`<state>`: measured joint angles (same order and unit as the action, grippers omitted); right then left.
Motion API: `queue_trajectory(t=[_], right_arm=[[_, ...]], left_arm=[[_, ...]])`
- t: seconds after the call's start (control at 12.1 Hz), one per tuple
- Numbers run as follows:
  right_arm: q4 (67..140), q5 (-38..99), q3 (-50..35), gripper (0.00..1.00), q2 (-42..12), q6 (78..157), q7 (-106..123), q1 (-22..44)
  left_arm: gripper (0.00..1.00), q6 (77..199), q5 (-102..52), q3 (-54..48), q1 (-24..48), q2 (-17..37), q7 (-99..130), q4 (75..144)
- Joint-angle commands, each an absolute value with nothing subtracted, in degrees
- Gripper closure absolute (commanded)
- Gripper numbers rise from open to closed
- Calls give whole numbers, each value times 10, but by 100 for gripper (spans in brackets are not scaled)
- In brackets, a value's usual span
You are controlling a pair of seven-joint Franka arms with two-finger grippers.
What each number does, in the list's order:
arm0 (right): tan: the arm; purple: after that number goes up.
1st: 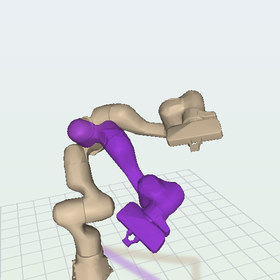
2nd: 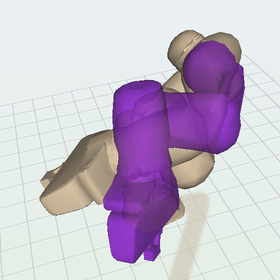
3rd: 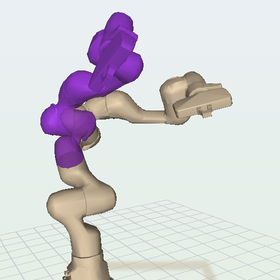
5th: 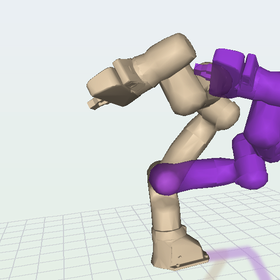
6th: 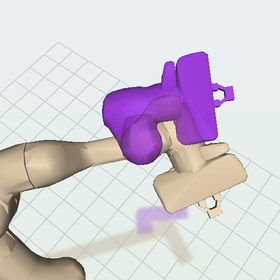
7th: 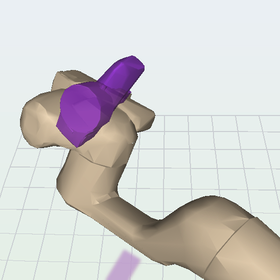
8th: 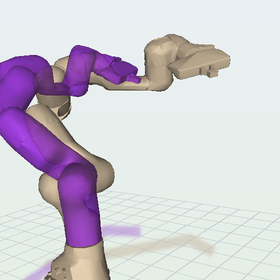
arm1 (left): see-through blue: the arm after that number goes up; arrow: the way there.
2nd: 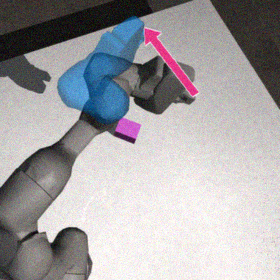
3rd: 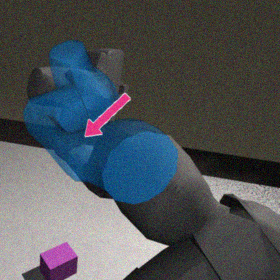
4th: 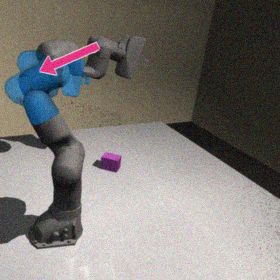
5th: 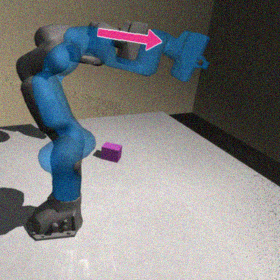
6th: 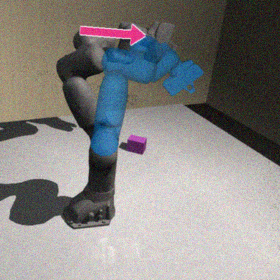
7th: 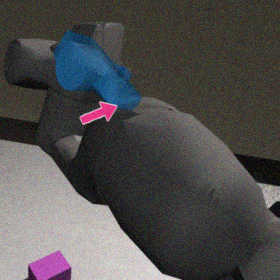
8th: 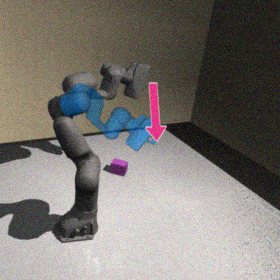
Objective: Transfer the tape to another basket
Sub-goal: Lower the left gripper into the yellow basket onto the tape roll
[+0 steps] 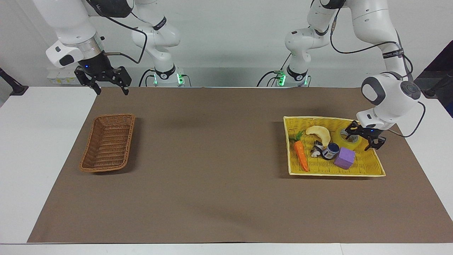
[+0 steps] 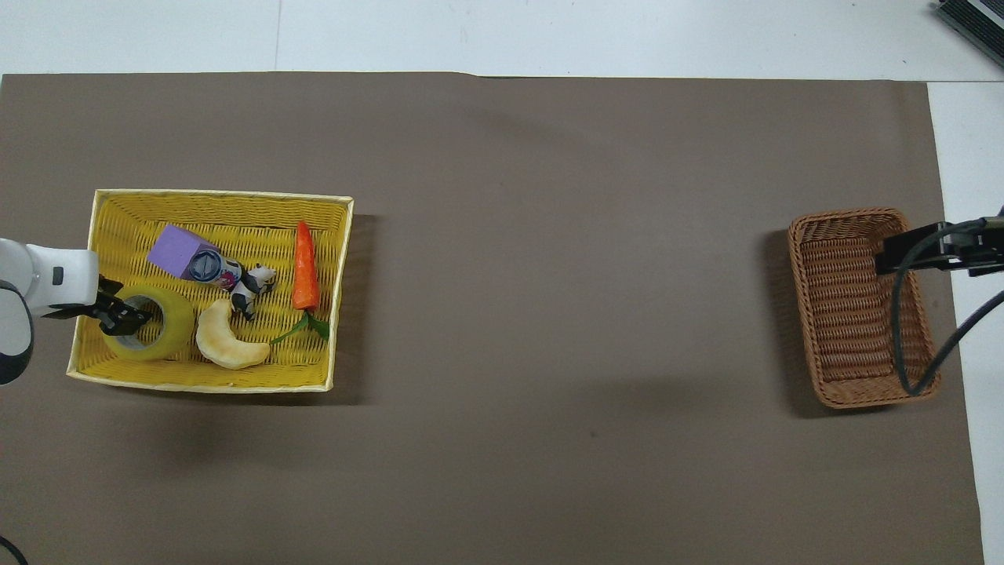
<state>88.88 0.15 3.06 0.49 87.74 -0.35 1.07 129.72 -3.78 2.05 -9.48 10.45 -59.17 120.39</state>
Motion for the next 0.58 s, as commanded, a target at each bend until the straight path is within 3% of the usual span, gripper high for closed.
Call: queue_trajectory(t=[0.0,0.33,0.49], right_arm=[[904,11,28,0,18,889,11,6],[907,14,25,0,18,890,7,10],[917,14,25,0,22,896,12,10]], left_arm=[[100,1287,-45,18,-103,83,-601,1223],[100,1233,-45,18,-99,80,-591,1171],[100,1186,-45,13,-91,49,-550,1139]])
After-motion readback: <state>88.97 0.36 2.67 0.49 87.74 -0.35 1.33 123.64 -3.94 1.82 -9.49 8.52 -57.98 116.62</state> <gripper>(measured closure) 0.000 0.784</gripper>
